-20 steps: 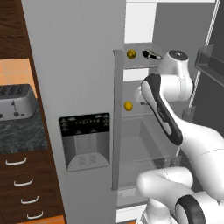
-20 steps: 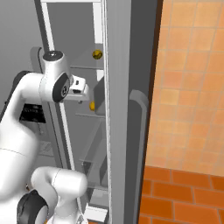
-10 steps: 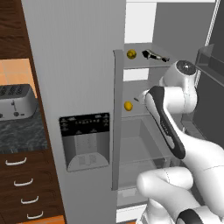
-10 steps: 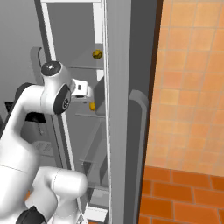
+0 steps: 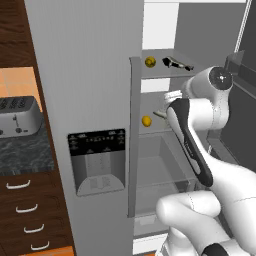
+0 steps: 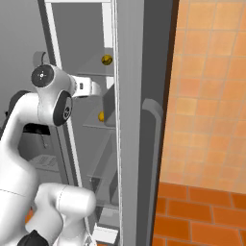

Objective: Place one lemon and one fish in each tupperware on the nearby counter, to pack two identical lunches.

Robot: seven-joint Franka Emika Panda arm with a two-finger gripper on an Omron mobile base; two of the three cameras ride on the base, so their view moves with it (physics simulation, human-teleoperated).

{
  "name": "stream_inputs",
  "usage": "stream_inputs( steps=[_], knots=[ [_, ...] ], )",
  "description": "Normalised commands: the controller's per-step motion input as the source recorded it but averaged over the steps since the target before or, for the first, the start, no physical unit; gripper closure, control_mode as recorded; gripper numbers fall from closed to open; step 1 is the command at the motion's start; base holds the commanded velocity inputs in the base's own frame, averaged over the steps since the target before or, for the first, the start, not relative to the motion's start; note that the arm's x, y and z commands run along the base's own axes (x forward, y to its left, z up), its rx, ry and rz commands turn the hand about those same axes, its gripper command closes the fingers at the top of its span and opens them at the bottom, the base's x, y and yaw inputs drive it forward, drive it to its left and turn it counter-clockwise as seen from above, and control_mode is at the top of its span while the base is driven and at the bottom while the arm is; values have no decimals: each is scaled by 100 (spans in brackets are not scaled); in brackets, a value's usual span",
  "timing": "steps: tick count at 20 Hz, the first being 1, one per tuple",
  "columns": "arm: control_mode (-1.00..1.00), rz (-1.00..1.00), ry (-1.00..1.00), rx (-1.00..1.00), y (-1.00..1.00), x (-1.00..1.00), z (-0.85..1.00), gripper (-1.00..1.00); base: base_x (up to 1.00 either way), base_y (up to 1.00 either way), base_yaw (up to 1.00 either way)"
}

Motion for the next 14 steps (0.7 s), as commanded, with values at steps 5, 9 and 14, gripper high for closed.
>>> stream_inputs(
  steps=[5, 9, 14],
  knots=[
    [-100, -1, -1, 3, -4, 21, 66, -100, 0, 0, 0],
    [-100, 0, 0, 0, -21, 35, 30, -100, 0, 0, 0],
    [-100, 0, 1, -4, -37, 34, 2, -100, 0, 0, 0]
  ],
)
